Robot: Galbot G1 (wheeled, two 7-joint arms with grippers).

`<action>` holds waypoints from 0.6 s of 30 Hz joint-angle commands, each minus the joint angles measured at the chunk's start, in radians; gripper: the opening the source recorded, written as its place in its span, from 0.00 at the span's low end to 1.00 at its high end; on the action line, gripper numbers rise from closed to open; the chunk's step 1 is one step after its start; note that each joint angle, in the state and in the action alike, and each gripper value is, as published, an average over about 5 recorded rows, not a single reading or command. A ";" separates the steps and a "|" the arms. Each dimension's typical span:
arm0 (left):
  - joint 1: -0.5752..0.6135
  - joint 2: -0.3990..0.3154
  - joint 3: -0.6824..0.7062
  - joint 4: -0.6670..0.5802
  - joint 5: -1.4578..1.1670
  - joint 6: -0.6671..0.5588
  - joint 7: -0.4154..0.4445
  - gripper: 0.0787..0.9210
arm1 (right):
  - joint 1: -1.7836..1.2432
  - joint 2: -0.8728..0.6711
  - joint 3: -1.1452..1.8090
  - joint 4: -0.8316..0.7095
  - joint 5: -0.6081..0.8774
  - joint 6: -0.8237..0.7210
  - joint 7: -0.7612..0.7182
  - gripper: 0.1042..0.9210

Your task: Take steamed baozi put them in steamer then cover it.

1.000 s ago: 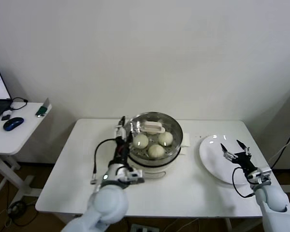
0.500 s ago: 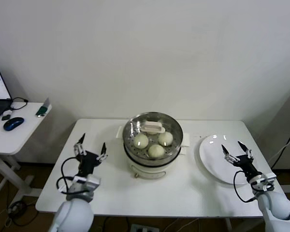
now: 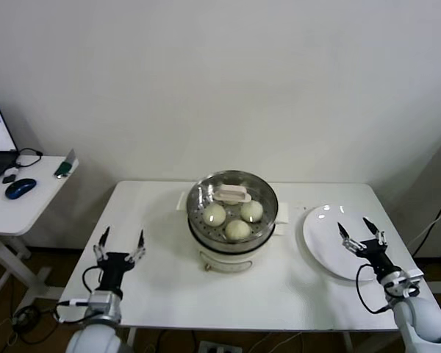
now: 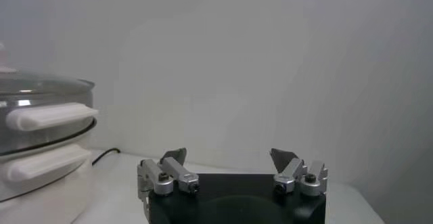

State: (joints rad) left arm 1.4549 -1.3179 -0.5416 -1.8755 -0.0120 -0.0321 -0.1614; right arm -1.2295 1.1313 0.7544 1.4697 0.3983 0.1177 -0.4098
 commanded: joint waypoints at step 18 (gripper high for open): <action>0.051 -0.016 -0.051 0.067 -0.114 -0.136 0.043 0.88 | -0.014 0.023 0.012 0.004 -0.014 0.009 0.001 0.88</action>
State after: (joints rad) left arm 1.4969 -1.3316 -0.5831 -1.8182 -0.1154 -0.1444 -0.1323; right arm -1.2410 1.1508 0.7638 1.4755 0.3879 0.1246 -0.4097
